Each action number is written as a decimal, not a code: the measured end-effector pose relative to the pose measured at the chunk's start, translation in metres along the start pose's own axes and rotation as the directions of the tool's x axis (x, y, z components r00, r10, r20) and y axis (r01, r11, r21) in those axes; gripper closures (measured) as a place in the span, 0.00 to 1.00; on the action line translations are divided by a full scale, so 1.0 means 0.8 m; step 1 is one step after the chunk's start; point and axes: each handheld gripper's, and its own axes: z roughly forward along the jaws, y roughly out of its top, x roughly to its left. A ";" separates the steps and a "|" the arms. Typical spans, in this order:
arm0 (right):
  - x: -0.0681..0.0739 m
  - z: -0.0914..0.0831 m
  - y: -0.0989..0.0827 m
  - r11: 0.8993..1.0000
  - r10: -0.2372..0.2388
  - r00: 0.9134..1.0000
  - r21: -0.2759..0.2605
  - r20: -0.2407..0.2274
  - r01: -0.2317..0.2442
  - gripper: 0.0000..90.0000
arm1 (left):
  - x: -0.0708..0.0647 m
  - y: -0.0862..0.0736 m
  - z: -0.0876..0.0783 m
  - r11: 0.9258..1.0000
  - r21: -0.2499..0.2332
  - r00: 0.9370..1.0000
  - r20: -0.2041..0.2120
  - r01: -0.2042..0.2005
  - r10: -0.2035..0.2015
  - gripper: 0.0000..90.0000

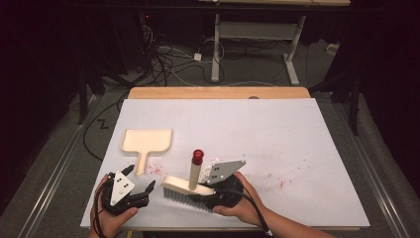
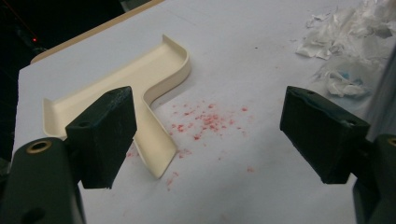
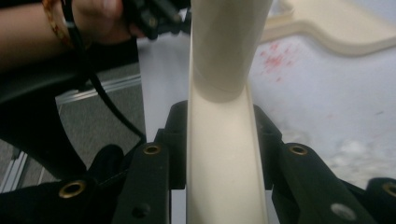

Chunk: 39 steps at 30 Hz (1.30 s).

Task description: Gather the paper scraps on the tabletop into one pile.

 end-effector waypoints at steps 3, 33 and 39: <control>0.003 0.020 -0.008 0.999 -0.014 1.000 0.050 -0.005 0.015 0.75 | 0.000 -0.001 0.001 1.000 0.008 1.000 0.006 -0.005 0.005 0.20; -0.048 -0.076 -0.019 0.998 0.058 0.957 -0.005 0.285 -0.058 0.75 | -0.025 0.002 0.021 0.991 0.064 0.989 0.089 -0.120 0.115 0.20; -0.046 -0.114 -0.022 0.999 0.043 0.954 -0.020 0.296 -0.039 0.75 | -0.026 0.001 0.020 0.989 0.071 0.988 0.092 -0.127 0.121 0.20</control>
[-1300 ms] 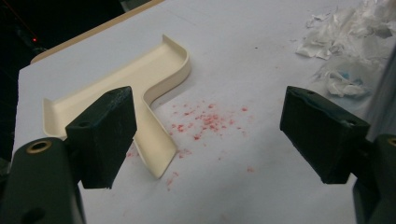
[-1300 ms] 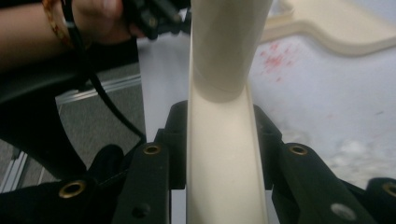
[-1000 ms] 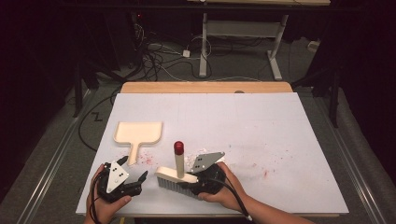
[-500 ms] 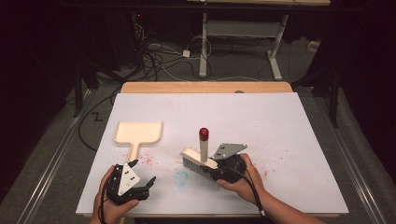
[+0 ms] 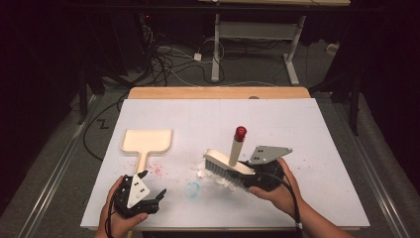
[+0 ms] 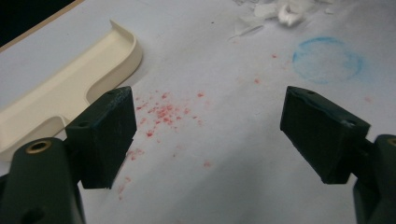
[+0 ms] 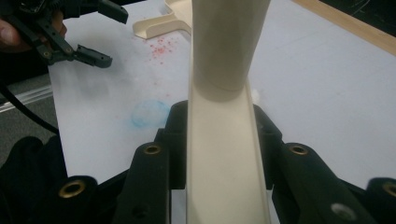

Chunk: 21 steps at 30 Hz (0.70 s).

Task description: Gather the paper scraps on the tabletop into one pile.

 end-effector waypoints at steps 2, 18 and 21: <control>-0.005 -0.015 -0.005 1.000 -0.003 1.000 -0.003 0.010 0.003 0.75 | 0.000 0.000 0.001 1.000 0.003 1.000 0.001 -0.003 0.003 0.20; -0.031 -0.089 -0.082 0.989 -0.063 0.991 0.138 0.119 0.047 0.75 | -0.005 0.002 0.004 0.999 0.027 1.000 0.011 -0.019 0.018 0.20; -0.032 -0.089 -0.097 0.986 -0.050 0.994 0.165 0.096 0.034 0.75 | -0.005 0.003 0.005 0.999 0.026 0.999 0.011 -0.033 0.033 0.20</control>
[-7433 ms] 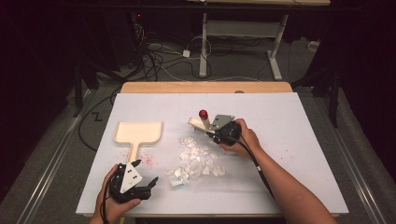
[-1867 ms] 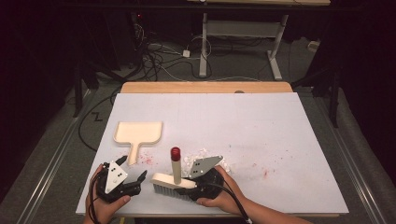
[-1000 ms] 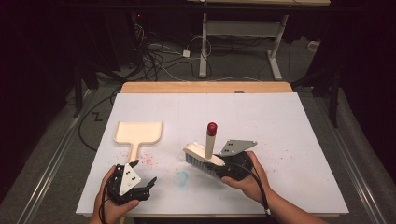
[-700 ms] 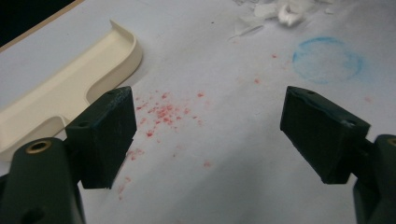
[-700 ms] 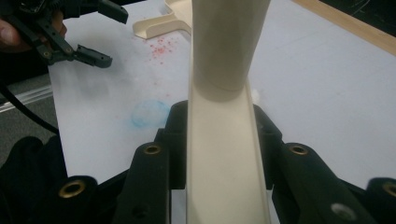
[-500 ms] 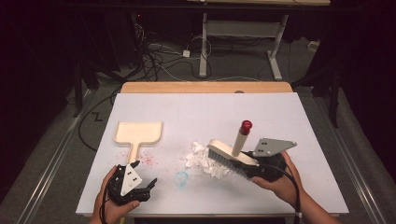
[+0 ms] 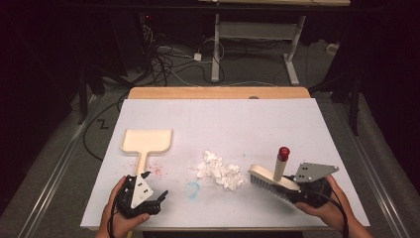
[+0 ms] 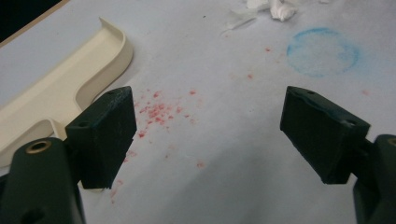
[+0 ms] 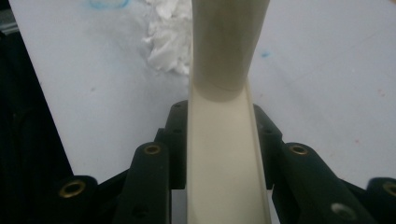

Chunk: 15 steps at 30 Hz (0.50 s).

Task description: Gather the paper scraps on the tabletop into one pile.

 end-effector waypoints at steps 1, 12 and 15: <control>0.001 0.002 -0.004 1.000 0.003 1.000 0.007 -0.004 -0.003 0.75 | -0.001 0.000 0.000 1.000 0.007 1.000 0.006 0.010 -0.010 0.20; 0.016 0.034 0.011 1.000 -0.024 0.995 -0.011 -0.097 0.023 0.75 | -0.003 0.002 0.005 1.000 0.021 1.000 0.017 0.002 -0.002 0.20; 0.015 0.044 0.021 1.000 -0.020 0.995 -0.012 -0.099 0.019 0.75 | -0.004 0.001 0.006 1.000 0.022 1.000 0.019 0.002 -0.002 0.20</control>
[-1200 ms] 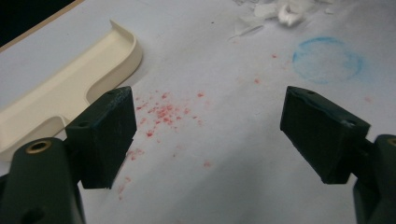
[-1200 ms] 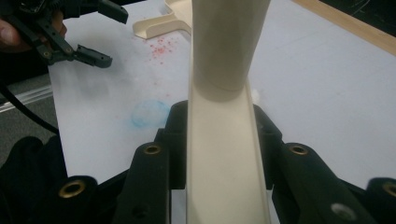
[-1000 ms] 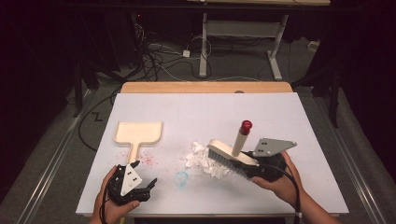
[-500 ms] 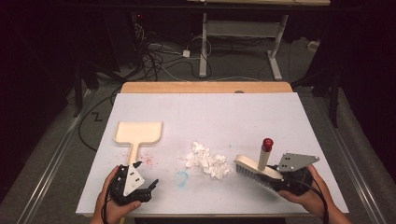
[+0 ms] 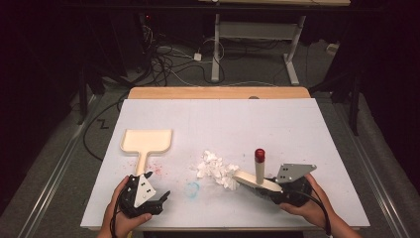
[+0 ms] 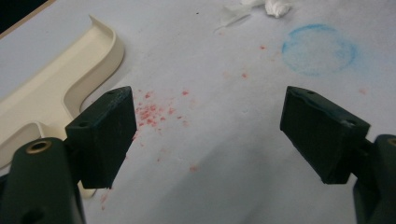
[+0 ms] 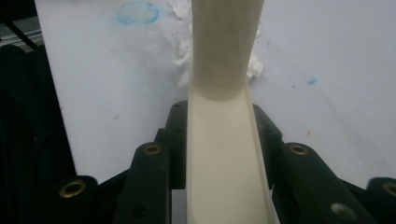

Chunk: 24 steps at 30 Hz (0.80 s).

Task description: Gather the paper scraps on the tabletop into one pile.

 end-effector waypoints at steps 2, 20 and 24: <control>-0.003 0.007 0.007 1.000 -0.002 1.000 -0.010 -0.002 0.002 0.75 | 0.000 0.000 0.001 1.000 0.004 1.000 0.002 -0.002 0.002 0.20; -0.016 0.054 0.058 0.994 -0.030 0.999 -0.100 0.017 0.032 0.75 | -0.002 -0.001 0.003 1.000 0.016 1.000 0.012 -0.018 0.018 0.20; -0.018 0.039 0.055 0.992 -0.011 1.000 -0.127 0.018 0.013 0.75 | -0.001 -0.003 0.001 1.000 0.017 1.000 0.008 -0.011 0.011 0.20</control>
